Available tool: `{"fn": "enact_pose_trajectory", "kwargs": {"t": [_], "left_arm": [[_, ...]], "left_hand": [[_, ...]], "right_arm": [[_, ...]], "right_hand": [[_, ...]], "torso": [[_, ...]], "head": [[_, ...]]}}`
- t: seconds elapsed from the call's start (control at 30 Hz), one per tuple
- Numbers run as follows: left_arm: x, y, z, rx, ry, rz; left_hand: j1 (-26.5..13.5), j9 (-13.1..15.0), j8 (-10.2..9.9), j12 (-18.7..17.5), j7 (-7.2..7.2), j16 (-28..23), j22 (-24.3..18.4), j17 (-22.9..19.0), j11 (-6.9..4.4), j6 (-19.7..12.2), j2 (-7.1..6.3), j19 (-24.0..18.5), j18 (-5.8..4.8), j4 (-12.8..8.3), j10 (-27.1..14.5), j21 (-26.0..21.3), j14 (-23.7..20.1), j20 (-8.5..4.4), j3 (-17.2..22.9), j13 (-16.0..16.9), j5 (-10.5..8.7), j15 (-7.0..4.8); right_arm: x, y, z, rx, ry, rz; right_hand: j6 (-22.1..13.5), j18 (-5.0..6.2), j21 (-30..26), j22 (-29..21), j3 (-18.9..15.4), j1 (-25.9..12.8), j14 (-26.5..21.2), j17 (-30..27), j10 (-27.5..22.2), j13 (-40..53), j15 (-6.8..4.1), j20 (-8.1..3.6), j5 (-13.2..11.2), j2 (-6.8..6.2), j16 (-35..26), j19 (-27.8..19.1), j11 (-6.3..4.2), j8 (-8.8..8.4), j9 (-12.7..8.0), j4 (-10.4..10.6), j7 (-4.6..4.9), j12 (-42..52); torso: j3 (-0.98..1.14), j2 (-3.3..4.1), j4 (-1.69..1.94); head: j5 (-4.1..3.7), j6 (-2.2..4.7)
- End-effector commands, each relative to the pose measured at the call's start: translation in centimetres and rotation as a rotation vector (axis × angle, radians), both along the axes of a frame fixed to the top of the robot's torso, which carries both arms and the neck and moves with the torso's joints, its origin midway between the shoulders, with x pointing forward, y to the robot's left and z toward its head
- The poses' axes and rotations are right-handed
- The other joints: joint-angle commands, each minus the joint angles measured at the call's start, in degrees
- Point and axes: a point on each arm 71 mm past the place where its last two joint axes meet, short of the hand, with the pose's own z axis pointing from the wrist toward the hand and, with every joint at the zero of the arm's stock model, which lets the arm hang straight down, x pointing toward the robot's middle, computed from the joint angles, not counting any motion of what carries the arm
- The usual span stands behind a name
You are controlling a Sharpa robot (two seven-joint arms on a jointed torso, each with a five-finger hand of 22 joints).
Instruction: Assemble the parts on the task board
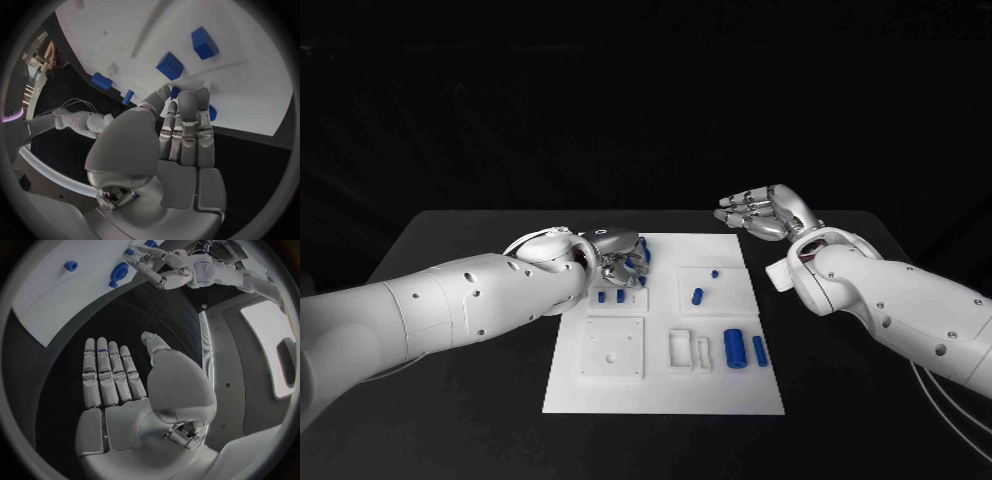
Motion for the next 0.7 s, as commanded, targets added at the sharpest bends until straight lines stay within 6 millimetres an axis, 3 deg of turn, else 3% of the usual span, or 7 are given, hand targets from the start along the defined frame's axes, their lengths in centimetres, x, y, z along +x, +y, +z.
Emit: {"fn": "enact_pose_trajectory", "kwargs": {"t": [0.03, 0.7], "left_arm": [[0.01, -0.26, 0.05, -0.008, -0.021, -0.017], [0.21, -0.33, -0.64, 0.001, 0.009, -0.013]], "left_hand": [[-0.5, -0.1, -0.2, -0.3, 0.05, 0.4, 1.3, -0.1, -0.01, -0.3, 0.19, -0.3, 0.99, 0.0, 0.3, 0.5, 0.3, 0.03, 0.6, -0.1, 0.18, 0.25], [-0.9, -0.1, -0.2, -0.3, 0.08, 3.7, 1.3, 0.8, -0.56, -0.7, 0.62, -0.5, 1.01, 0.9, 1.8, 3.8, 1.1, -0.39, 3.7, -0.1, 0.07, -0.22]], "right_arm": [[-0.07, 0.25, 0.02, 0.003, 0.002, 0.024], [-0.06, 0.44, 0.00, 0.004, 0.004, 0.030]], "right_hand": [[-0.2, 0.63, 0.0, 0.0, -0.2, -0.1, 0.5, -0.1, 0.0, -0.1, 0.02, -0.31, 0.2, 0.42, -0.3, 0.3, 0.16, -0.02, 0.0, -0.1, 0.06, -0.3], [-0.4, 0.57, 0.0, 0.0, -0.3, -0.2, 0.4, -0.1, 0.0, -0.1, 0.03, -0.35, 0.2, 0.40, -0.3, 0.3, 0.17, -0.03, -0.1, 0.0, 0.07, -0.2]], "torso": [[0.03, -0.06, 0.01], [-0.03, -0.06, 0.11]], "head": [[-0.10, -0.09], [-0.36, -0.35]]}}
